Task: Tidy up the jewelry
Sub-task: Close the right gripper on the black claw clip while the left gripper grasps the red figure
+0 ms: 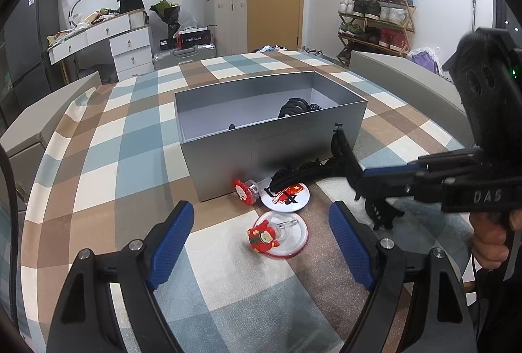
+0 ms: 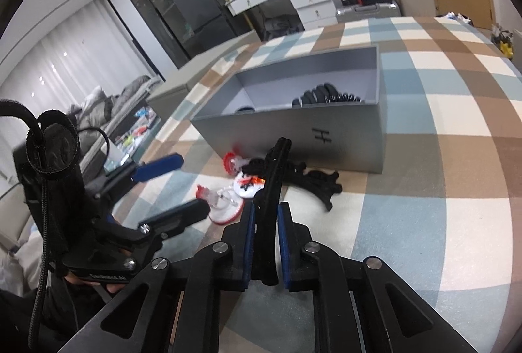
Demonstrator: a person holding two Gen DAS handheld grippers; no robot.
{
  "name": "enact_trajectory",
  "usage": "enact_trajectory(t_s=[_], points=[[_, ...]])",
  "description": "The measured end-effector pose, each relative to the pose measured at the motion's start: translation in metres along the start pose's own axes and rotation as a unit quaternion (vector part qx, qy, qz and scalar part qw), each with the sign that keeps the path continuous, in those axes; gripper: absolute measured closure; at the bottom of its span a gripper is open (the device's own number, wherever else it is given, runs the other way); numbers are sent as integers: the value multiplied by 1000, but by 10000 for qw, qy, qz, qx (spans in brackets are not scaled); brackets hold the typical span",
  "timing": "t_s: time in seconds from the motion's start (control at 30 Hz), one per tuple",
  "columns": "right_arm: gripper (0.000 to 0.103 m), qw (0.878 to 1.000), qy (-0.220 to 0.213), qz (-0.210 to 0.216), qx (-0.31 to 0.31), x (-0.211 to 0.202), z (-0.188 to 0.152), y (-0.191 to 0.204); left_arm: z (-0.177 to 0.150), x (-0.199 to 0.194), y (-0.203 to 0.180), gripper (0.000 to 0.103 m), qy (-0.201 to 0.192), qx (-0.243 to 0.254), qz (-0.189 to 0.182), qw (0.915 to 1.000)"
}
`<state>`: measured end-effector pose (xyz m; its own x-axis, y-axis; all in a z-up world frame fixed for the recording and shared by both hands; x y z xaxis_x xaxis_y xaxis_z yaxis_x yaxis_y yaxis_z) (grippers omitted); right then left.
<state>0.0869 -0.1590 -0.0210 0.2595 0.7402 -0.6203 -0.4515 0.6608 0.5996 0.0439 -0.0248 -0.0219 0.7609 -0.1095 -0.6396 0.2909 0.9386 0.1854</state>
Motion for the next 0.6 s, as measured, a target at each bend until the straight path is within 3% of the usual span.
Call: enact_trajectory(t_s=[0.2, 0.23, 0.27, 0.37, 0.6], points=[[90, 9998, -142, 83, 77, -5, 5, -2, 1, 1, -1, 21, 171, 12, -64, 9998], [90, 9998, -132, 91, 82, -5, 5, -2, 0, 3, 0, 25, 255, -14, -89, 9996], [90, 9998, -122, 95, 83, -5, 4, -1, -1, 5, 0, 40, 319, -54, -162, 9993], [90, 9999, -96, 82, 67, -4, 4, 0, -5, 12, 1, 68, 531, -189, -381, 9977], [90, 9999, -118, 86, 59, -6, 4, -1, -6, 9, -1, 73, 522, -212, -436, 9975]])
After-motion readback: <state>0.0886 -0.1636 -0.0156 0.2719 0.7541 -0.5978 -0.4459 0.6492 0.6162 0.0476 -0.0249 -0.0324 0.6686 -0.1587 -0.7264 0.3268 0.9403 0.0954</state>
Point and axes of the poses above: each gripper's, at about its wrist camera, not at the fingertips, and x roughly the way its jaws point, y to its left, z to its top, the point moved 3 cm from there along x, roughly the way its jaws point, and after that the axes turned 15 degrees about x, right-handed, at the moved point
